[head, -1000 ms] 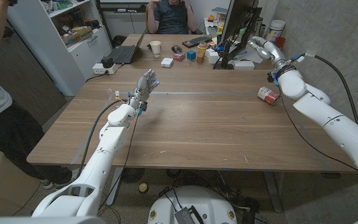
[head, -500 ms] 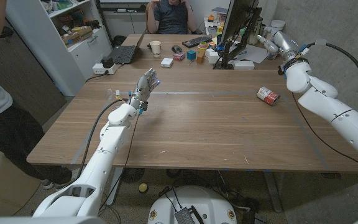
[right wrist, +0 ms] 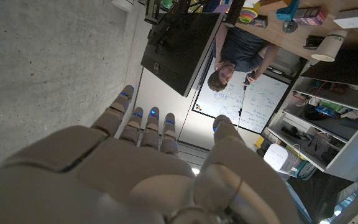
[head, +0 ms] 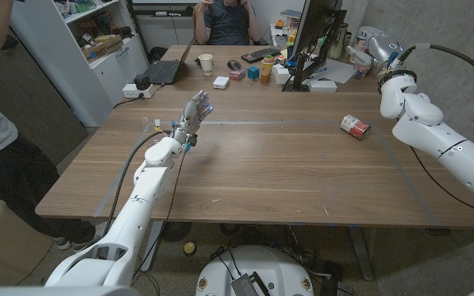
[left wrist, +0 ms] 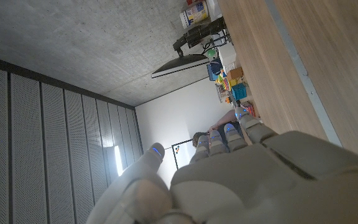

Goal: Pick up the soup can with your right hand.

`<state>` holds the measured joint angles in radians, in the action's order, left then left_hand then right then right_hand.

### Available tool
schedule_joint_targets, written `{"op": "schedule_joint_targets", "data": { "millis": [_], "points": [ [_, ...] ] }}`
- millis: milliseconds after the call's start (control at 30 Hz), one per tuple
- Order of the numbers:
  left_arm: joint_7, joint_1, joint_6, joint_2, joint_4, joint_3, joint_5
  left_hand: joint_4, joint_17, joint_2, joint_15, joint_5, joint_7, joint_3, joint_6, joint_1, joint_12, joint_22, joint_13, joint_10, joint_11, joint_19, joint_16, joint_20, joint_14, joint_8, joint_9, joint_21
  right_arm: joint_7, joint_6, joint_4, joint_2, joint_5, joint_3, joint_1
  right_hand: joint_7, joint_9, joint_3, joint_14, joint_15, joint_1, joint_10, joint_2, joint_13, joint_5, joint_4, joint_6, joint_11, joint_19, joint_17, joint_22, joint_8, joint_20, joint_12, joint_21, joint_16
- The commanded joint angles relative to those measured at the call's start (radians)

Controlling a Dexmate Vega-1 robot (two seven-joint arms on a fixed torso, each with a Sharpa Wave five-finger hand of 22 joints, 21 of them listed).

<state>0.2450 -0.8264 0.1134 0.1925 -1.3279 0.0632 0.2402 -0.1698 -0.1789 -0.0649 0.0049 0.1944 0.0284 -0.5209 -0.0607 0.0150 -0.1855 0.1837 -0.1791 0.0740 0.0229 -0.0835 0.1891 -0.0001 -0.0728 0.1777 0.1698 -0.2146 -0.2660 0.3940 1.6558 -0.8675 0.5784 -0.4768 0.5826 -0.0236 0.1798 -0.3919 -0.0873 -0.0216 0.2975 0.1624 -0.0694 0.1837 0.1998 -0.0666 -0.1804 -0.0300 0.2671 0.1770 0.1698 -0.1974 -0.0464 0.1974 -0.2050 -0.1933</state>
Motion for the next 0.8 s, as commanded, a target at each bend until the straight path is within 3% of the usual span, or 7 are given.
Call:
{"op": "schedule_joint_targets", "data": {
  "millis": [33,300,367,567,800],
  "points": [
    [-0.005,0.006,-0.003,-0.001,-0.001,0.004,-0.008,-0.001,-0.001,-0.071,0.001,0.004,0.000,0.002,-0.002,-0.002,-0.006,0.003,-0.002,0.002,-0.001,-0.010,0.002,0.003,-0.001,0.003,0.003,0.000,0.128,0.220,0.008,-0.005,0.238,-0.075,-0.043,-0.005,0.006,-0.001,0.006,0.015,0.019,-0.011,0.008,0.004,0.000,-0.018,0.005,0.012,0.011,0.001,0.004,0.005,0.002,-0.008,0.003,0.005],
    [-0.011,0.006,-0.010,-0.001,-0.008,0.007,-0.014,-0.001,-0.001,-0.071,0.001,0.004,-0.001,0.003,-0.002,-0.002,-0.006,0.003,-0.002,0.002,-0.002,-0.010,0.002,0.003,-0.001,0.003,0.003,0.000,0.265,0.280,-0.005,-0.005,0.305,-0.111,-0.074,-0.010,0.007,0.008,0.047,0.018,0.047,-0.062,0.030,0.005,0.002,-0.048,0.050,0.025,-0.003,0.002,0.004,0.016,-0.003,-0.019,0.011,0.015],
    [-0.011,0.007,-0.010,-0.002,-0.008,0.009,-0.015,-0.001,-0.001,-0.071,0.001,0.004,-0.001,0.003,-0.002,-0.002,-0.006,0.003,-0.002,0.002,-0.002,-0.010,0.002,0.004,-0.001,0.003,0.003,0.000,0.314,0.287,-0.005,-0.008,0.316,-0.121,-0.085,0.004,0.008,0.016,0.069,0.015,0.053,-0.086,0.042,0.005,0.005,-0.057,0.076,0.023,-0.011,0.002,0.004,0.020,0.003,-0.022,0.014,0.017],
    [-0.012,0.011,-0.013,-0.004,-0.004,0.012,-0.018,-0.001,-0.001,-0.071,0.001,0.004,-0.001,0.004,-0.001,-0.002,-0.006,0.003,-0.002,0.003,-0.002,-0.011,0.002,0.004,-0.001,0.003,0.003,0.000,0.398,0.291,-0.013,-0.010,0.330,-0.131,-0.099,0.005,0.009,0.029,0.087,0.009,0.059,-0.117,0.058,0.006,0.010,-0.064,0.112,0.025,-0.017,0.003,0.004,0.023,0.005,-0.023,0.015,0.016],
    [-0.019,0.011,-0.016,-0.008,-0.005,0.014,-0.020,-0.001,-0.001,-0.071,0.002,0.004,-0.002,0.004,-0.001,-0.002,-0.006,0.003,-0.002,0.002,0.000,-0.010,0.002,0.006,-0.001,0.003,0.003,0.001,0.506,0.287,-0.031,-0.011,0.350,-0.155,-0.125,-0.003,0.010,0.044,0.093,0.006,0.062,-0.135,0.072,0.007,0.015,-0.066,0.132,0.024,-0.004,0.004,0.003,0.018,-0.059,-0.018,0.010,0.011]
  ]
}}
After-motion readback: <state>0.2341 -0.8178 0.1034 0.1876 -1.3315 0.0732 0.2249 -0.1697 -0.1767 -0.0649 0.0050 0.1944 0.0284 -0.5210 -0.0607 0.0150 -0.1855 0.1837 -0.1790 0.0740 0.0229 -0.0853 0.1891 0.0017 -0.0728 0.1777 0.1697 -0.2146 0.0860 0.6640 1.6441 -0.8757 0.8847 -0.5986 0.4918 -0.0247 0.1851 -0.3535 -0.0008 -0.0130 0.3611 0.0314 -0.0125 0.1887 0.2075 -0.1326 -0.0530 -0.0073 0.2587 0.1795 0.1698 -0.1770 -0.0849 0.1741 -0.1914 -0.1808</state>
